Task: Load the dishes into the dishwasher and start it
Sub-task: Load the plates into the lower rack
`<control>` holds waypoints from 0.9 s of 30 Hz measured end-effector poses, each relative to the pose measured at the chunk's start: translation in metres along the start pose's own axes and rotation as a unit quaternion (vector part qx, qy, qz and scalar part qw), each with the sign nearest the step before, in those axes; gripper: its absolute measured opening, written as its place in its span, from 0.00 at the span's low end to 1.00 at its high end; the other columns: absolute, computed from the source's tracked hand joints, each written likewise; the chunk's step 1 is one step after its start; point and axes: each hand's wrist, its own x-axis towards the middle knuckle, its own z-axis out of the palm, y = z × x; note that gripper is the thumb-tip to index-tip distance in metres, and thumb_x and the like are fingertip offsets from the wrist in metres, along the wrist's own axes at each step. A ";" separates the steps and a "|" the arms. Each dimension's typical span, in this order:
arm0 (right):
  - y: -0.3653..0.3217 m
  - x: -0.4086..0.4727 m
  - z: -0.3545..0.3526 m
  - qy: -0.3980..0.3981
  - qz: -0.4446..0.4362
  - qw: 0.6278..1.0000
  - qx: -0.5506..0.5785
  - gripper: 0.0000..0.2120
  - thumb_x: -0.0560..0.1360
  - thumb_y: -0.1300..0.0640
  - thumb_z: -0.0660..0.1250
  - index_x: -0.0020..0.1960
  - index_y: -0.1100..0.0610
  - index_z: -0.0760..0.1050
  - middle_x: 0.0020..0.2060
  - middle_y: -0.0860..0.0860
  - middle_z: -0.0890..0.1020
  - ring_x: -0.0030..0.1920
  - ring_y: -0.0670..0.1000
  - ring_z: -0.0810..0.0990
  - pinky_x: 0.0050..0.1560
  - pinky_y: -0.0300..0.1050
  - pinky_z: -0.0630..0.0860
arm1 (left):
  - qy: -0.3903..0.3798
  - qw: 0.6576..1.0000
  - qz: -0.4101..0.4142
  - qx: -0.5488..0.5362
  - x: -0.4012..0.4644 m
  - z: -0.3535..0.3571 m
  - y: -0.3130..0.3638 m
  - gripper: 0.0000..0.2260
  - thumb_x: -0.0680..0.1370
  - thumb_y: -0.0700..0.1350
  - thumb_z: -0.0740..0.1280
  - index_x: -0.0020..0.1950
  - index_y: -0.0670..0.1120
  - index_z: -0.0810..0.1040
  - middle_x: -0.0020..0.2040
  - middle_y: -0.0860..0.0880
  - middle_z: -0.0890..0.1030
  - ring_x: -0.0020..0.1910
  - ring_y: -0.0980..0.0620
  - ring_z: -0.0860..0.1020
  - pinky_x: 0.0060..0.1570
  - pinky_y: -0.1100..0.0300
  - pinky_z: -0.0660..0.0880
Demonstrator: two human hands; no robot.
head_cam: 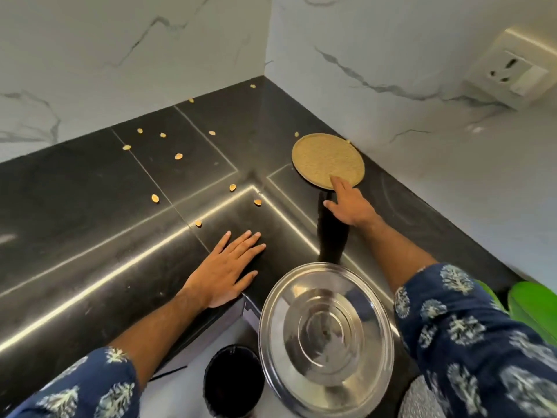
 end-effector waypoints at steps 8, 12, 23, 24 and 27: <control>-0.002 -0.027 0.028 0.153 0.121 0.979 0.060 0.15 0.78 0.46 0.63 0.54 0.56 0.77 0.58 0.55 0.71 0.54 0.59 0.75 0.52 0.53 0.74 | 0.001 1.000 0.001 -0.007 0.000 -0.002 -0.001 0.27 0.84 0.59 0.47 0.82 0.54 0.49 0.83 0.54 0.46 0.81 0.56 0.41 0.79 0.44 0.43; 0.007 -0.051 0.037 0.223 0.296 0.912 0.178 0.15 0.74 0.54 0.70 0.56 0.60 0.72 0.59 0.57 0.68 0.46 0.59 0.78 0.49 0.51 0.75 | 0.003 1.000 0.003 -0.013 0.000 -0.002 0.000 0.27 0.84 0.58 0.48 0.82 0.54 0.52 0.83 0.53 0.49 0.81 0.55 0.42 0.79 0.44 0.43; 0.004 -0.069 -0.015 0.112 0.368 0.669 0.636 0.07 0.68 0.67 0.57 0.37 0.55 0.65 0.31 0.51 0.66 0.27 0.47 0.65 0.26 0.37 0.61 | 0.013 1.000 0.019 0.000 -0.002 0.002 -0.002 0.27 0.83 0.58 0.47 0.82 0.51 0.55 0.82 0.50 0.52 0.82 0.52 0.46 0.79 0.43 0.45; -0.003 -0.082 -0.021 0.104 0.358 0.645 0.667 0.06 0.69 0.65 0.57 0.39 0.55 0.65 0.32 0.51 0.67 0.29 0.48 0.68 0.27 0.37 0.65 | 0.017 1.000 0.023 0.002 -0.002 0.002 -0.002 0.27 0.83 0.58 0.47 0.82 0.50 0.57 0.82 0.50 0.53 0.82 0.52 0.47 0.79 0.42 0.47; -0.026 -0.135 -0.029 0.119 0.321 0.562 0.753 0.09 0.71 0.65 0.55 0.48 0.60 0.70 0.42 0.56 0.76 0.42 0.54 0.77 0.40 0.46 0.80 | 0.013 0.999 0.029 -0.008 -0.002 0.000 -0.004 0.28 0.82 0.58 0.48 0.81 0.49 0.57 0.82 0.48 0.55 0.82 0.50 0.48 0.79 0.41 0.48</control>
